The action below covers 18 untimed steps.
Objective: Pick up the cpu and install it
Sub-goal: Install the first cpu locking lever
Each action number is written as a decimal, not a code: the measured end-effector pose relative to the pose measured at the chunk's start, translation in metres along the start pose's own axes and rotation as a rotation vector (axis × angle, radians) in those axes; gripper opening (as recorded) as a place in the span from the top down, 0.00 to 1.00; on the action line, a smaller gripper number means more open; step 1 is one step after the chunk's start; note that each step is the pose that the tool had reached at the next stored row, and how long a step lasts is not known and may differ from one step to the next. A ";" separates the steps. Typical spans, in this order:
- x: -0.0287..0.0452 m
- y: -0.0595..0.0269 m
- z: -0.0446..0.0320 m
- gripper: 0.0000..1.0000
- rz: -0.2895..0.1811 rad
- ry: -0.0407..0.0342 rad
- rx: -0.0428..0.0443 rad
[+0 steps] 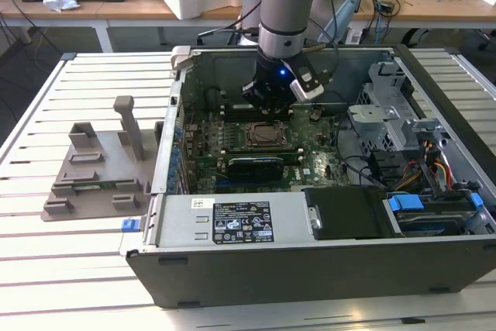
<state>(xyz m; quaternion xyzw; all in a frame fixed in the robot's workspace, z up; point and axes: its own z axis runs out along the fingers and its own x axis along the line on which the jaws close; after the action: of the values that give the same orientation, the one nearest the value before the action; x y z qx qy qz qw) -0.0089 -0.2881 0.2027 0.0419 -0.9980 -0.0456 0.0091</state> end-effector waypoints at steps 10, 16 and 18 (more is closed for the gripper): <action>0.0003 -0.0031 -0.0025 0.89 0.000 -0.0028 0.0002; 0.0000 -0.0052 0.0003 0.89 0.000 -0.0011 0.0027; -0.0015 -0.0053 0.0007 0.89 0.000 -0.0016 0.0017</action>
<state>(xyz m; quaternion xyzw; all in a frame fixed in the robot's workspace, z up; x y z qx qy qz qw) -0.0069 -0.2931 0.2014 0.0419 -0.9981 -0.0448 0.0083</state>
